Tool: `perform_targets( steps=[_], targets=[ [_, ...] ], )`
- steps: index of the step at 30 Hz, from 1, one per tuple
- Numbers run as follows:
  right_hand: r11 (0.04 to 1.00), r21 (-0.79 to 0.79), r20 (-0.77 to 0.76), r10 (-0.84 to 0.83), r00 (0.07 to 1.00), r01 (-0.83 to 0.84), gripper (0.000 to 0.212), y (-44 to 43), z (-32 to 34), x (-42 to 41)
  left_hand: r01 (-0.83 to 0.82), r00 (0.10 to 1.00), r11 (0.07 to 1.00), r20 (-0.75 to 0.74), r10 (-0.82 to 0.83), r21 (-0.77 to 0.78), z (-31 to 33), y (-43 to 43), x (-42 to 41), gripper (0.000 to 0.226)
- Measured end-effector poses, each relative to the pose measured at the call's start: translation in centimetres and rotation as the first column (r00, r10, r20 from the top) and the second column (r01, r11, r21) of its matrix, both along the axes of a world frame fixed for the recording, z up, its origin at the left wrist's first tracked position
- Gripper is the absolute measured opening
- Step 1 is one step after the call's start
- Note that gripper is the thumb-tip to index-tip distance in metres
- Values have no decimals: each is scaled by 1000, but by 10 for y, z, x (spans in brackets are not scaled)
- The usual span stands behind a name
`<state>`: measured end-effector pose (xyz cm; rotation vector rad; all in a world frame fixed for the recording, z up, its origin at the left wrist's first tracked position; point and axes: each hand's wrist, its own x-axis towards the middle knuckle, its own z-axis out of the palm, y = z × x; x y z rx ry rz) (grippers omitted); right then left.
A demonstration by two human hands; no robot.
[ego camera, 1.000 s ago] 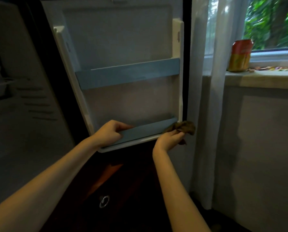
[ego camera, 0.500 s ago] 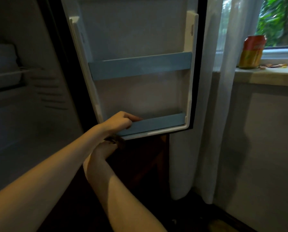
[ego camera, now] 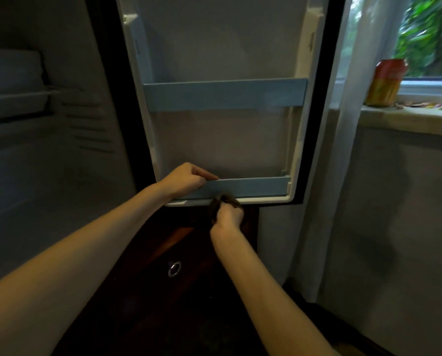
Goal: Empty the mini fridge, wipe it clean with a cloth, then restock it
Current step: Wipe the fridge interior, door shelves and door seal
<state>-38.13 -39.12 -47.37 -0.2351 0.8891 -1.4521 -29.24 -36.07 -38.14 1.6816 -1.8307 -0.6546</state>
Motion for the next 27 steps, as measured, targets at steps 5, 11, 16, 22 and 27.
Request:
perform_targets(
  steps=[5, 11, 16, 22, 27],
  targets=[
    [964, -57, -161, -265, 951, 259, 20, -18, 6, -63, -20, 1000, 999, 22, 20, -25, -3, -5, -2, 41],
    [879, -346, -585, -475, 657, 327, 33, -25, -13, -89, -8, 1000, 998, 27, 10, -65, -6, -2, -3, 42],
    [724, -652, -641, -684, 348, 223, 26, -26, -1, -110, -11, 998, 994, 56, 17, -107, -12, -2, -2, 41],
    [552, -818, -531, -833, 159, 160, 21, -59, 95, -120, -41, 996, 990, 77, 51, -133, -12, -2, -8, 41],
    [624, -777, -608, -779, 156, 85, 16, -62, 42, -130, -55, 989, 986, 126, 76, -160, -15, -3, -11, 45]
  ],
)
